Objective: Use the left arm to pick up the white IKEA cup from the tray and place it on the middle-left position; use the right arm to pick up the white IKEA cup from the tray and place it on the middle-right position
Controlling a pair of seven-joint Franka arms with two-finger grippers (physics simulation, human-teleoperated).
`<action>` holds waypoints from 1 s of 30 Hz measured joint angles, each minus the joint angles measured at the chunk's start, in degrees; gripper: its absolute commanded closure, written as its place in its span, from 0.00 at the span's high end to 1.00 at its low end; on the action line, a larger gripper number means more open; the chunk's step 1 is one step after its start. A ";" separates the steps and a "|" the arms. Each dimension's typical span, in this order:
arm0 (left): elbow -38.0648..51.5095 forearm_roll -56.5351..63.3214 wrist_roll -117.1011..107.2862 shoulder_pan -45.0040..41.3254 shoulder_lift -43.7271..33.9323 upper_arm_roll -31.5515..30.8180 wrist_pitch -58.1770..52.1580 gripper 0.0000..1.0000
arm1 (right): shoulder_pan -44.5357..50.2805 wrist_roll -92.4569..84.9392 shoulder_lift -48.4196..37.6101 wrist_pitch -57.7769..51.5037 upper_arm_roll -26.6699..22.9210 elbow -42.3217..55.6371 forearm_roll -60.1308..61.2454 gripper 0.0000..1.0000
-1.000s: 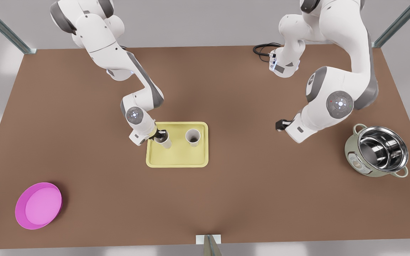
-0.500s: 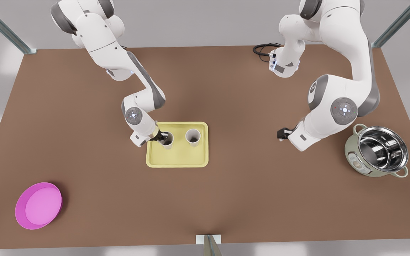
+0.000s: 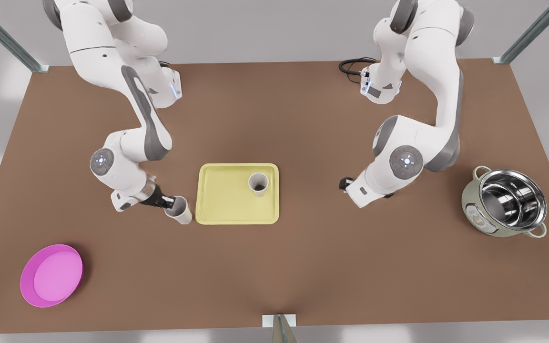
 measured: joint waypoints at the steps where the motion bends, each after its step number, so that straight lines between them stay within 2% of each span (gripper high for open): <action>1: 0.10 0.08 -1.26 -2.59 1.76 0.02 1.52 1.00 | -2.36 -1.57 0.05 -0.81 -0.16 0.06 0.04 0.00; 5: -0.21 0.35 -7.03 -12.53 5.64 0.06 6.33 1.00 | -10.81 -8.89 1.62 -3.09 -0.50 0.12 -0.98 0.00; 8: -4.35 0.34 -11.32 -17.59 7.14 0.04 10.18 1.00 | -14.80 -14.35 3.60 -4.07 -0.66 0.61 -3.58 0.00; 16: -4.58 0.27 -20.25 -18.56 11.57 0.63 20.86 1.00 | -17.31 -26.76 11.52 -4.83 -1.05 4.15 -5.48 0.02; 17: -4.42 0.30 -21.11 -18.59 12.10 0.69 22.00 1.00 | -17.49 -27.79 11.87 -4.88 -1.07 4.32 -5.76 0.47; 18: -4.30 0.32 -21.99 -18.77 12.51 0.69 23.14 1.00 | -17.57 -28.53 12.06 -4.91 -1.07 4.50 -6.29 0.84; 19: -4.25 0.37 -22.87 -19.22 12.76 0.69 24.20 1.00 | -17.60 -29.12 12.14 -4.92 -1.08 4.73 -6.86 0.96; 23: -4.19 1.24 -26.26 -21.51 14.76 0.63 27.20 1.00 | -17.93 -29.27 12.15 -4.81 -1.09 5.05 -10.08 0.98; 30: -4.23 3.45 -31.24 -22.87 18.52 0.65 31.35 1.00 | -17.98 -32.56 10.67 -7.55 -1.09 7.56 -8.11 1.00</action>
